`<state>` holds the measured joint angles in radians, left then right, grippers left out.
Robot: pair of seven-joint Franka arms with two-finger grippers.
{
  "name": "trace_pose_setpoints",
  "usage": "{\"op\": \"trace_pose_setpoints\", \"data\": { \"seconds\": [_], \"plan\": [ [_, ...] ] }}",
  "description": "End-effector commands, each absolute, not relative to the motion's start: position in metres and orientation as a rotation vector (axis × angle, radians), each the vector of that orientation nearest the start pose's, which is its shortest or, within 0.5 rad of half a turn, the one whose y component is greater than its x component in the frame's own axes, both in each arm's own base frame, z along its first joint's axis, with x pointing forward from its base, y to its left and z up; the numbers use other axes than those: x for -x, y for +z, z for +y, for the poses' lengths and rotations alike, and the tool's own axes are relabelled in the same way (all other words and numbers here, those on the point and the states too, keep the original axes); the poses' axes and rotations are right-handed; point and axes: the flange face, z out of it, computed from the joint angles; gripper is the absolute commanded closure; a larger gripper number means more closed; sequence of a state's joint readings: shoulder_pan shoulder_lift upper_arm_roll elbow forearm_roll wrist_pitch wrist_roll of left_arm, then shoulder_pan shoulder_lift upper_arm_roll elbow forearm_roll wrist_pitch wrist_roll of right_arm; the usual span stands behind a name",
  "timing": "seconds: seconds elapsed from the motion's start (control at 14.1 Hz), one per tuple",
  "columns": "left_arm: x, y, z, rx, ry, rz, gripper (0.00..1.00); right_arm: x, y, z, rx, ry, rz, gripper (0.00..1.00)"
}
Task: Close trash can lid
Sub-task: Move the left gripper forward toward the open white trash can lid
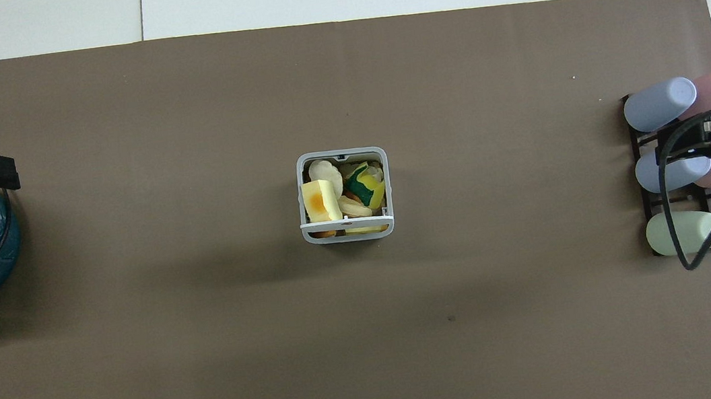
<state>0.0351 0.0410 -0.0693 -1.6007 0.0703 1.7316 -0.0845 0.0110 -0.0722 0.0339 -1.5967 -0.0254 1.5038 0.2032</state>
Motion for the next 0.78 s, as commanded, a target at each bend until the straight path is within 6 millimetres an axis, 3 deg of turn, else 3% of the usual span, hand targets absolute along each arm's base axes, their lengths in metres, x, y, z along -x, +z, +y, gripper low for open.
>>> {"op": "trace_pose_setpoints", "data": {
  "seconds": [0.0, 0.35, 0.57, 0.71],
  "plan": [
    [-0.573, 0.603, -0.015, 3.054, -0.156, -0.048, 0.0, -0.521, 0.648, 0.021, 3.16, 0.034, 0.228, 0.0],
    [-0.572, 0.602, -0.023, 3.058, -0.155, -0.032, 0.0, -0.521, 0.649, 0.021, 3.16, 0.032, 0.228, 0.0],
    [-0.557, 0.593, -0.082, 3.069, -0.149, -0.009, 0.0, -0.521, 0.648, 0.02, 3.158, 0.035, 0.23, 0.0],
    [-0.541, 0.585, -0.14, 3.085, -0.165, -0.085, 0.0, -0.521, 0.648, 0.02, 3.16, 0.034, 0.231, 0.0]
  ]
}}
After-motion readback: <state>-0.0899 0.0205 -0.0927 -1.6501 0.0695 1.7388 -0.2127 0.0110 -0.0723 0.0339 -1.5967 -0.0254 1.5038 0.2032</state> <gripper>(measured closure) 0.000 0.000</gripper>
